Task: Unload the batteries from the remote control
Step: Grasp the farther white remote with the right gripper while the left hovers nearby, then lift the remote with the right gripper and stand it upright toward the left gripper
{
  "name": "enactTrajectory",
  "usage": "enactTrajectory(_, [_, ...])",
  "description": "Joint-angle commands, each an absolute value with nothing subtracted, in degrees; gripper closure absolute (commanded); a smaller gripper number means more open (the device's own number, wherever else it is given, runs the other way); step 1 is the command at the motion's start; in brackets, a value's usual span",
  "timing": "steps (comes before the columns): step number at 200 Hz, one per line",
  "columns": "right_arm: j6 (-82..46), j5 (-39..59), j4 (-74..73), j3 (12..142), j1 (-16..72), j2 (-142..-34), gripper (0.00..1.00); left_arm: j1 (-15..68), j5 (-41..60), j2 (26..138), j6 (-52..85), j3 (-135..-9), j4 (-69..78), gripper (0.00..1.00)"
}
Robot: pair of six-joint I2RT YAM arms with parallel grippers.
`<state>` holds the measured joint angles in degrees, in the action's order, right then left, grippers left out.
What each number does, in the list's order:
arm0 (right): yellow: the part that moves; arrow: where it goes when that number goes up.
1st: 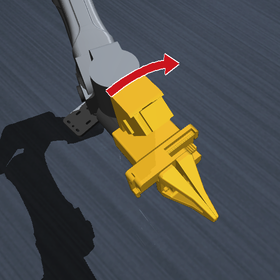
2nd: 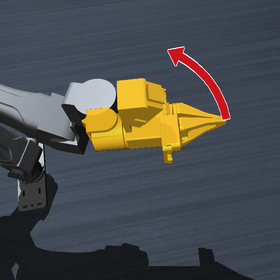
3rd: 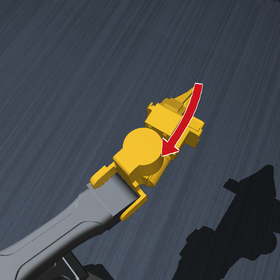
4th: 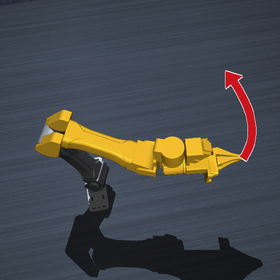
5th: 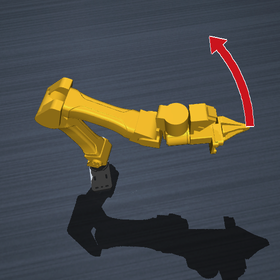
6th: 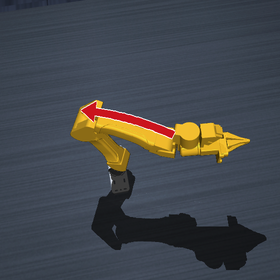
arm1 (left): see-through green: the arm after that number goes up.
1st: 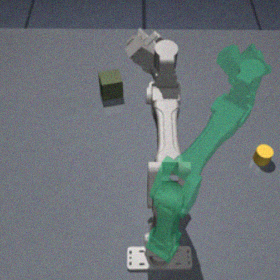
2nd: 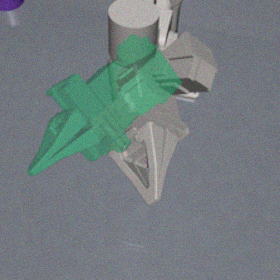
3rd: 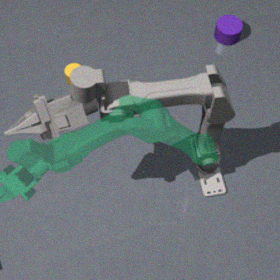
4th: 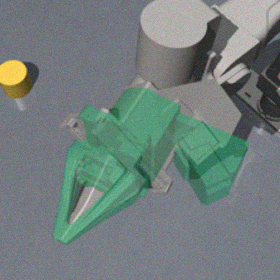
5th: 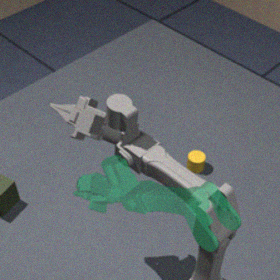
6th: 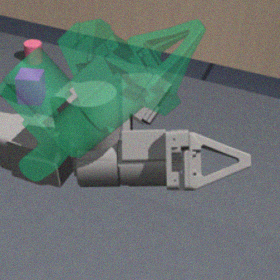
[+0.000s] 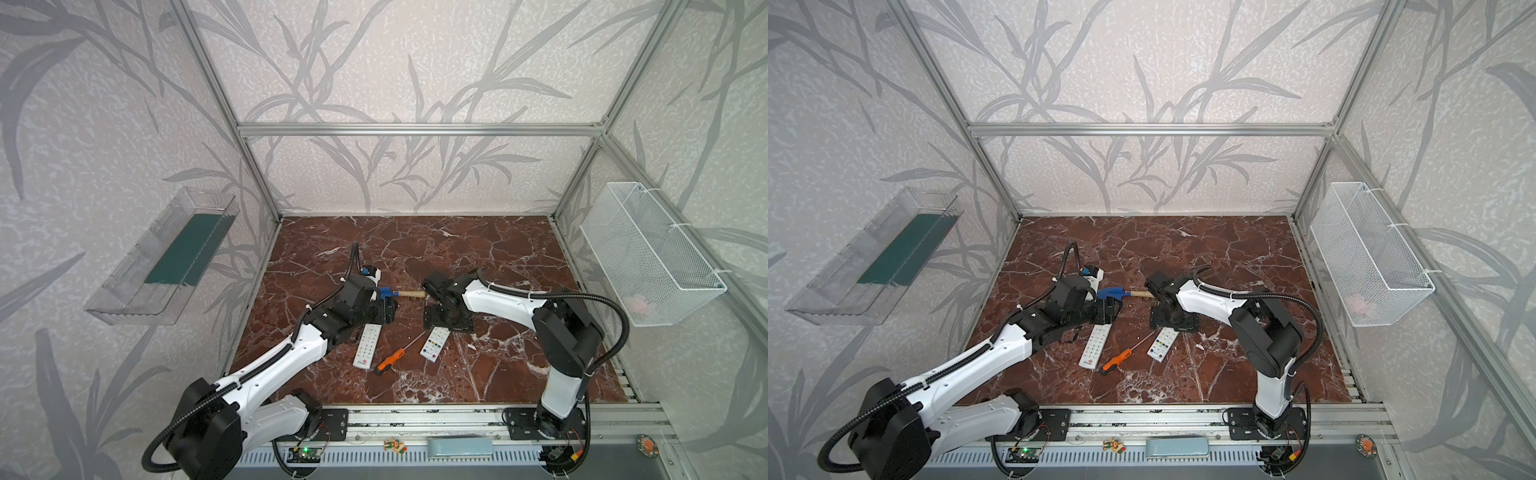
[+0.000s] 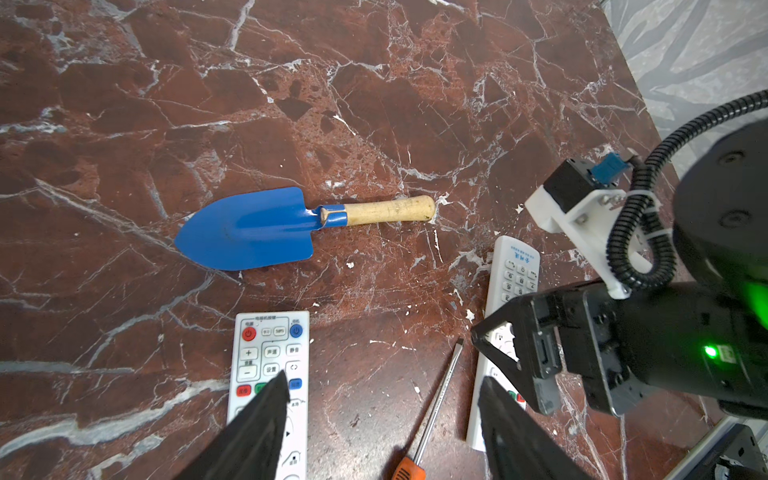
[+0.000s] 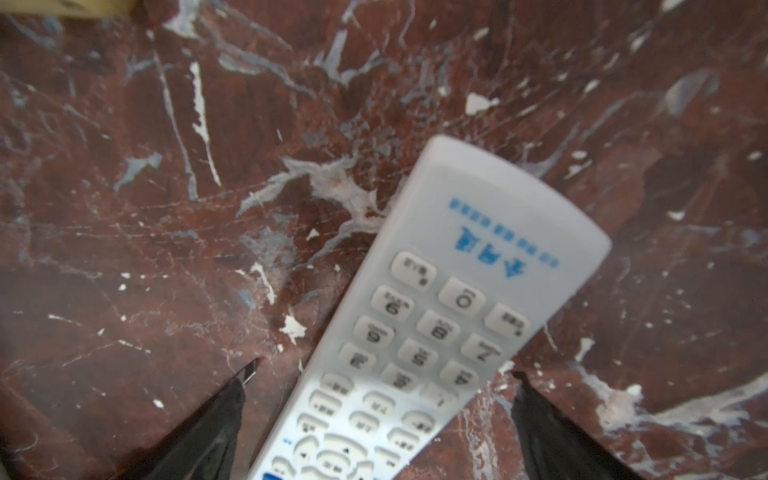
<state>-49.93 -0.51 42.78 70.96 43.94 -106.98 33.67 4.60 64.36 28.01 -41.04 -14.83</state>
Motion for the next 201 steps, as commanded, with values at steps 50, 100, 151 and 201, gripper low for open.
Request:
enactTrajectory(50, [-53.1, -6.7, 50.7, 76.3, 43.5, -112.3, 0.10, 33.4, 4.4, 62.9, 27.7, -40.4, -15.1, 0.26])
enactTrajectory(100, [-54.2, -3.9, 45.4, 73.2, 40.8, -112.4, 0.22, 33.4, 4.7, 63.7, 27.6, -41.1, -15.8, 0.26])
enactTrajectory(151, [-57.3, -0.3, 37.0, 66.2, 38.0, -108.2, 0.45, 33.5, 5.1, 63.6, 28.1, -41.7, -16.7, 0.26])
enactTrajectory(201, [-55.5, 10.2, 22.5, 57.9, 32.5, -99.4, 0.63, 33.4, 10.4, 65.8, 30.2, -42.2, -14.2, 0.26])
